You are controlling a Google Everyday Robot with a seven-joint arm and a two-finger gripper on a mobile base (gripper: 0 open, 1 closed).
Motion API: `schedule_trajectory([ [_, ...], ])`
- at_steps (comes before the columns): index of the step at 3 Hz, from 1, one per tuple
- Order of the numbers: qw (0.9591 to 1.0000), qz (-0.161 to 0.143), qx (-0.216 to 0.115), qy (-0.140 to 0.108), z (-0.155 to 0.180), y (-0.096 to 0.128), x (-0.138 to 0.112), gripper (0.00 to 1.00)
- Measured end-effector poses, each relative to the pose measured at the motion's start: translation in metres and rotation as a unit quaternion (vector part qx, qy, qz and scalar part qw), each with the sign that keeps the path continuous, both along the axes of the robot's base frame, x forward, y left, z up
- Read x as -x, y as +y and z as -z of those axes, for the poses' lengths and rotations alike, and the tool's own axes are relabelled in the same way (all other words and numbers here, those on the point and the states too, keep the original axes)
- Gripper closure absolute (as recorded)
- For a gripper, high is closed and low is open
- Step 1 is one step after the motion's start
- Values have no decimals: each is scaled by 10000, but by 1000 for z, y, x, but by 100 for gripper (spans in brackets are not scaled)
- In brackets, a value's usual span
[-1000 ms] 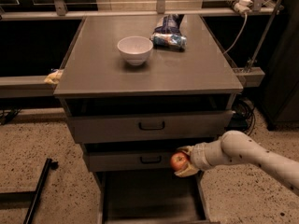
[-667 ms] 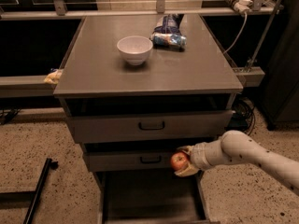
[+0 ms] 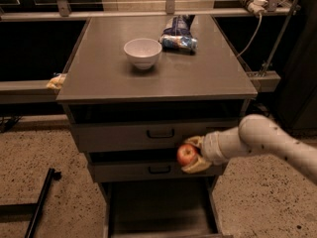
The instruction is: Pick apple from bottom drawer and place on counter
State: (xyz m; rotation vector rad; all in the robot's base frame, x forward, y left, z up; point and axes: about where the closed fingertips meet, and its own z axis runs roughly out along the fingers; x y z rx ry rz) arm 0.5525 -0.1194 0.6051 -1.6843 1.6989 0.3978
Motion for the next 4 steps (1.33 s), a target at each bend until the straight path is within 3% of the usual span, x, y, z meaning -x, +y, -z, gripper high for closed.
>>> schedule_trajectory([
  [1, 9996, 39, 214, -178, -120, 6, -4, 100],
  [2, 9982, -11, 437, -412, -167, 7, 3, 100],
  [3, 9987, -56, 379, -350, -177, 12, 1, 100],
  [4, 9976, -349, 412, -432, -260, 23, -14, 100],
])
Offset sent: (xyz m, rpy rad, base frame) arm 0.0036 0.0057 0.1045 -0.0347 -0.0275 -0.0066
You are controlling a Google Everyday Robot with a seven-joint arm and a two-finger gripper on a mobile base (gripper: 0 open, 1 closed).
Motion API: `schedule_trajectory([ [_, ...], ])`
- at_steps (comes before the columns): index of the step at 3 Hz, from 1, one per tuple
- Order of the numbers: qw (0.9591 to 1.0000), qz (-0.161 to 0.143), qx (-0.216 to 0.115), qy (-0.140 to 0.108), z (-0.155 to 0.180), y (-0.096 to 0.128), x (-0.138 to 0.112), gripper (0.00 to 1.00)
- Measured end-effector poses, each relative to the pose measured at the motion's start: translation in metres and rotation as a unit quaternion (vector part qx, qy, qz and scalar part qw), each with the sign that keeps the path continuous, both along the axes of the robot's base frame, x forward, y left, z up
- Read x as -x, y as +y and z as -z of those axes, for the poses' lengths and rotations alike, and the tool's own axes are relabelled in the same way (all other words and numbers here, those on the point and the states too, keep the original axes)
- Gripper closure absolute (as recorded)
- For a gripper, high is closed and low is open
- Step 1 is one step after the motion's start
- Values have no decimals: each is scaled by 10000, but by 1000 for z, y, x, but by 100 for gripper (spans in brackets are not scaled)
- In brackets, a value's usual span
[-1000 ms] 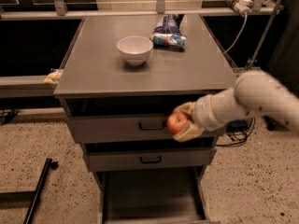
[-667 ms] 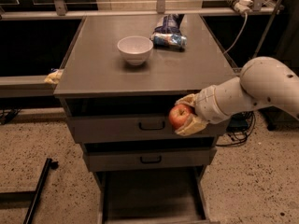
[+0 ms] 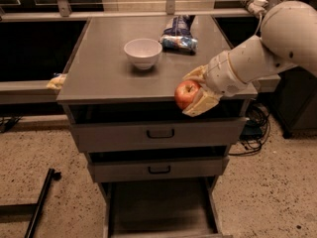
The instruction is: Pick apple from bottom drawer and place on counter
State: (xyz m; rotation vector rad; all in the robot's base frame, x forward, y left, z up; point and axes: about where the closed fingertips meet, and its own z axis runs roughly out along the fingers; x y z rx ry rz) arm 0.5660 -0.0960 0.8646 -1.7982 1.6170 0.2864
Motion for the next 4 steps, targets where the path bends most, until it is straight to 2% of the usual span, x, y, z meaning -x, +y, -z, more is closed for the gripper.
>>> schedule_trajectory([
  [1, 10000, 31, 14, 9, 6, 1, 0, 100],
  [3, 9989, 344, 314, -35, -1, -12, -55, 100],
  [4, 9983, 521, 252, -3, -1, -20, -88, 100],
])
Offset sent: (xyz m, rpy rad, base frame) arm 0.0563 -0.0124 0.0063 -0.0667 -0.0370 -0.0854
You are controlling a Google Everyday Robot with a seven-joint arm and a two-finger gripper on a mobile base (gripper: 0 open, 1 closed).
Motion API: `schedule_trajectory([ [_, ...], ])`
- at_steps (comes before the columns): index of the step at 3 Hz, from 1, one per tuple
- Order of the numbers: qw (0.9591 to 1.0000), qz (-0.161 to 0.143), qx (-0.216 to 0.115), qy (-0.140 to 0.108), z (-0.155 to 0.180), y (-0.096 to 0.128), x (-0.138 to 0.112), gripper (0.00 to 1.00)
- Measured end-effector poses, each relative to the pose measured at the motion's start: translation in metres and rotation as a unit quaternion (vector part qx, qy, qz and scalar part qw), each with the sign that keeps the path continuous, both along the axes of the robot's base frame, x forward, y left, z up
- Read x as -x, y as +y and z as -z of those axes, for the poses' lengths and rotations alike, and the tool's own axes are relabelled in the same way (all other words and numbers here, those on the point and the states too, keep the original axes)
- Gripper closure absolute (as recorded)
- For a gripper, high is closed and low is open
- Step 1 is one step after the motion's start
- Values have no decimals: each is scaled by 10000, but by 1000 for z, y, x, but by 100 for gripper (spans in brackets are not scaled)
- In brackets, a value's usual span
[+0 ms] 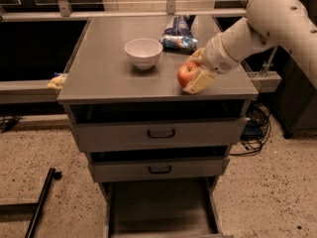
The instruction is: Pick apple from bottom drawer and place on counter
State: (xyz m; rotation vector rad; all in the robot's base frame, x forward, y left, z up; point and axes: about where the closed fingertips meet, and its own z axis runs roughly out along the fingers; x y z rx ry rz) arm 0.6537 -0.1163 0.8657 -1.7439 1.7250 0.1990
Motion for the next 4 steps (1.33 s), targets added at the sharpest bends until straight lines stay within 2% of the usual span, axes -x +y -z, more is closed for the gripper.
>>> schedule_trajectory([
  [2, 9978, 357, -542, 156, 16, -10, -40, 100],
  [3, 9978, 357, -542, 156, 16, -10, -40, 81],
  [4, 9978, 357, -544, 157, 16, -10, -40, 58],
])
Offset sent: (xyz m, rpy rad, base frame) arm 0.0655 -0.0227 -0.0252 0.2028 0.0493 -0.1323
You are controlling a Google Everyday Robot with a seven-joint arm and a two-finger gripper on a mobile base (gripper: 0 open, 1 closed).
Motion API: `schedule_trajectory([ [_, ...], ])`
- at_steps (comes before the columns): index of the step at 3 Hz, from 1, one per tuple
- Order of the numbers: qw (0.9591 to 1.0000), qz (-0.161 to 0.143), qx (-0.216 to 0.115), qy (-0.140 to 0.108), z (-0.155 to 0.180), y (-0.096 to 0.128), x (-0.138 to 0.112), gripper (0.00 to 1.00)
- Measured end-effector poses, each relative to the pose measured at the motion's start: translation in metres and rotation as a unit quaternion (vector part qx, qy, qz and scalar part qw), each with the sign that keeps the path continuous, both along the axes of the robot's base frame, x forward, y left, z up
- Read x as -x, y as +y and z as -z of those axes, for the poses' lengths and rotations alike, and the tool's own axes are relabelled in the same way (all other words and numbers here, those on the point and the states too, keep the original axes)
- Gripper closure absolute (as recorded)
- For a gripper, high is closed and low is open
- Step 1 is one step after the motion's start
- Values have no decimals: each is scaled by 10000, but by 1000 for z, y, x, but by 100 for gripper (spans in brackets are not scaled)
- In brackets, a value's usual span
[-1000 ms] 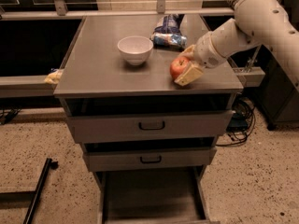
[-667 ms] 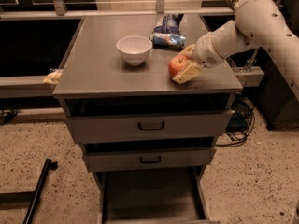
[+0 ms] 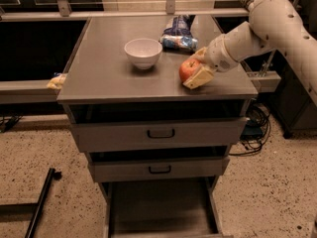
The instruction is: Pick apple from bottom drawer and place on counter
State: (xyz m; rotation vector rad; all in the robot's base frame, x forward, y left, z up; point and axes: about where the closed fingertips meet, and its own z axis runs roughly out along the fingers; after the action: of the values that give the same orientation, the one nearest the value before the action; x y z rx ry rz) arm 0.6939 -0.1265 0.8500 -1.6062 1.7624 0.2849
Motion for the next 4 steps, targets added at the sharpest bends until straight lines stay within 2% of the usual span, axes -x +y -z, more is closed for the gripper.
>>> schedule_trajectory([
  [2, 9999, 16, -127, 74, -1, 2, -5, 11],
  [3, 9995, 64, -295, 89, -6, 2, -17, 0],
  [4, 9988, 98, -472, 75, -11, 3, -29, 0],
])
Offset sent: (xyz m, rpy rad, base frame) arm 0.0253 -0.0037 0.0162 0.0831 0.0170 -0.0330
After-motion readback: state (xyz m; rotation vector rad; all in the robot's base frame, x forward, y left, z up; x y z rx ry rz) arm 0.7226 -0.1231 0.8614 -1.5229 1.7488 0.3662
